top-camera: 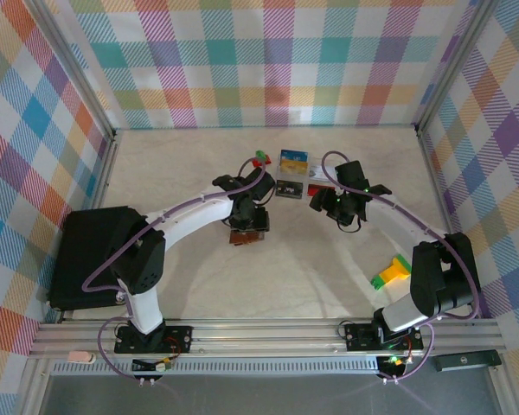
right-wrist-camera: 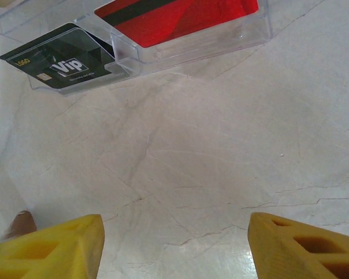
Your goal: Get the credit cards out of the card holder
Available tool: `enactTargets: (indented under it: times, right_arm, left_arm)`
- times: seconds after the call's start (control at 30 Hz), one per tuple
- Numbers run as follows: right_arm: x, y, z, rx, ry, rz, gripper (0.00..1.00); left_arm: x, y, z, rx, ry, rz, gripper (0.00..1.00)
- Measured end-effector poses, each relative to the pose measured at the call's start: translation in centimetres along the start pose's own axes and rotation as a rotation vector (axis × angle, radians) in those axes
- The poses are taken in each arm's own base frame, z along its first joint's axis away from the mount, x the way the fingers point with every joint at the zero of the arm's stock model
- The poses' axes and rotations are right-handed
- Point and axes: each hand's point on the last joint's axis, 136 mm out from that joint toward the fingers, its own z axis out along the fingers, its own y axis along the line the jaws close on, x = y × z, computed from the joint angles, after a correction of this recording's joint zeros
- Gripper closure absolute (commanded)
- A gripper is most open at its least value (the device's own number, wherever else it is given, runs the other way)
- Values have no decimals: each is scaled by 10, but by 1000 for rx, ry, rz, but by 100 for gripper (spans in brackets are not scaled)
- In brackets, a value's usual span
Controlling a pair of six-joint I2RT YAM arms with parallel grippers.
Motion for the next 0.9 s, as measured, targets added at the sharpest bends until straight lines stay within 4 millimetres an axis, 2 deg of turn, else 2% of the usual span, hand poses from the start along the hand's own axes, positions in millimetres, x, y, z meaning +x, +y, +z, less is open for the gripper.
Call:
enactTargets:
  times: [0.13,0.27,0.4,0.57,0.67,0.83,0.9]
  right_arm:
    - [5,6,4,-29,36,-4,37]
    - [18,20,8,-70,89,-28,40]
    - [46,40,14,-112,162,-86,45]
    - [82,66,21,-171,250,-165,53]
    - [101,76,25,-193,295,-206,58]
    - [125,75,42,-177,369,-244,67]
    - [132,71,51,-163,397,-245,68]
  left_arm:
    - [-4,-5,-2,138,15,-47,31]
    - [-25,12,-10,216,-20,-114,25]
    - [-45,28,-7,249,-42,-146,25]
    - [-58,41,19,228,-23,-150,27]
    - [-62,43,41,218,7,-142,33]
    - [-63,44,69,216,60,-116,40]
    - [-63,47,72,223,71,-120,41]
